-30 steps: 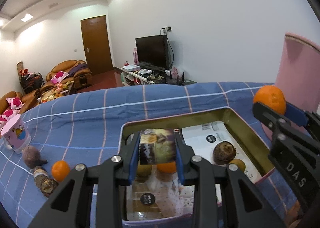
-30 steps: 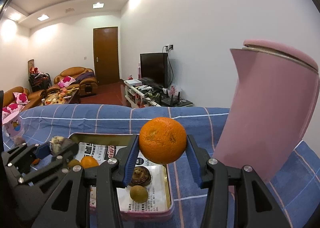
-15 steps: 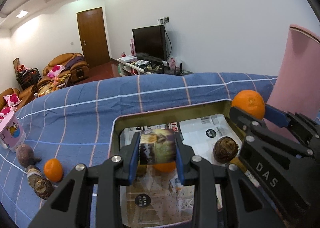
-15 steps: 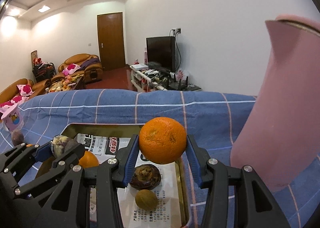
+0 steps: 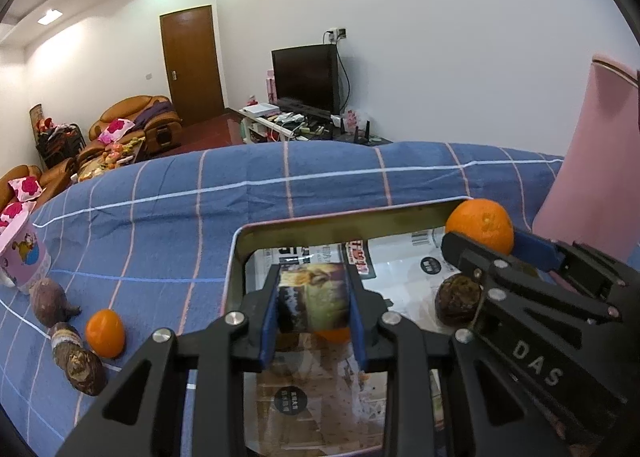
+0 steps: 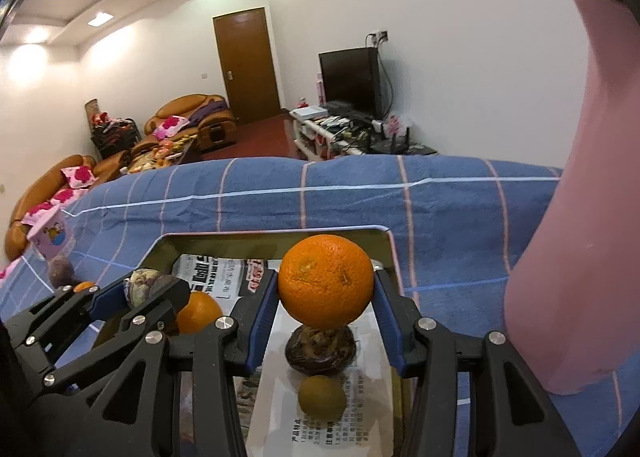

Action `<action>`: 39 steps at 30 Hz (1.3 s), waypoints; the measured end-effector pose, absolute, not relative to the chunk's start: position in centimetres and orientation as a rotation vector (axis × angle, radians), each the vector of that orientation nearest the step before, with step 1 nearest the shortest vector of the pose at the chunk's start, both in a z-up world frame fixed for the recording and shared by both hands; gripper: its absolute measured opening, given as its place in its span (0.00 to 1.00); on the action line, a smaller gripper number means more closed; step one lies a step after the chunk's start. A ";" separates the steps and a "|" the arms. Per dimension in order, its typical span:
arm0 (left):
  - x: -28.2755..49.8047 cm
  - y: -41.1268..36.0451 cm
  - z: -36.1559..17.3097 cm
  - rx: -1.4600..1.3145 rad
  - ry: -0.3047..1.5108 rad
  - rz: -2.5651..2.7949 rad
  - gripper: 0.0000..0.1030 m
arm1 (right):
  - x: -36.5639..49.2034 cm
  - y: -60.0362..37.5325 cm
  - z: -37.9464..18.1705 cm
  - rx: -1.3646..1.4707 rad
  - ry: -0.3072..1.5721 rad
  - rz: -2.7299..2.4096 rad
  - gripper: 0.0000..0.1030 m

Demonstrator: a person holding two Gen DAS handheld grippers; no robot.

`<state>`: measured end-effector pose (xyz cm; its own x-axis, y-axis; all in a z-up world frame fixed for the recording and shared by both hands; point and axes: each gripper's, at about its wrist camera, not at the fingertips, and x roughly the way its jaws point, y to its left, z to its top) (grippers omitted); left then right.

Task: Organize fruits
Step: 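Lower both held items into the tin and open both grippers, then withdraw both open grippers from the tin back toward the loose fruits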

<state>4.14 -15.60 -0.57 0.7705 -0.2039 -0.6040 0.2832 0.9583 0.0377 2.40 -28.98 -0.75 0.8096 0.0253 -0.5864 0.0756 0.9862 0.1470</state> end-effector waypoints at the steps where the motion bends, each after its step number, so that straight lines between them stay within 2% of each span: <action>1: 4.2 -15.5 -0.6 0.126 0.642 -0.264 0.30 | 2.4 -29.1 -0.9 0.184 0.630 -0.010 0.48; 11: 4.1 -15.5 -0.5 0.126 0.639 -0.262 0.30 | 2.3 -29.5 -1.4 0.265 0.636 0.048 0.48; 15: 3.5 -15.9 -0.3 0.153 0.609 -0.267 0.35 | 1.5 -29.0 -0.6 0.261 0.577 0.087 0.64; 18: 2.9 -16.0 0.1 0.167 0.574 -0.259 0.57 | 0.5 -28.2 0.4 0.183 0.504 0.016 0.64; 19: 2.6 -16.1 0.4 0.170 0.558 -0.249 0.71 | 0.1 -28.1 0.7 0.168 0.480 -0.008 0.64; 20: 2.4 -16.0 0.5 0.169 0.544 -0.239 0.81 | -0.3 -28.2 0.9 0.163 0.458 -0.031 0.65; 23: 1.8 -15.5 0.9 0.155 0.503 -0.218 0.97 | -1.1 -28.8 1.3 0.172 0.419 -0.105 0.70; 29: 1.4 -14.9 1.3 0.138 0.462 -0.198 0.98 | -1.4 -29.8 1.7 0.188 0.389 -0.187 0.72; 33: 0.4 -14.1 2.0 0.138 0.356 -0.125 0.98 | -2.5 -29.7 2.3 0.162 0.325 -0.242 0.73; 36: 0.1 -13.6 2.1 0.124 0.327 -0.122 0.99 | -3.2 -29.2 2.5 0.121 0.272 -0.285 0.84; 39: 0.2 -13.6 2.0 0.133 0.329 -0.123 1.00 | -3.8 -28.8 2.7 0.084 0.229 -0.316 0.85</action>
<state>0.15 -13.63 2.01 0.9390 -0.0985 -0.3296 0.1417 0.9838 0.1097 -3.78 -28.77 2.71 0.9248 -0.2987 -0.2356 0.3175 0.9471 0.0458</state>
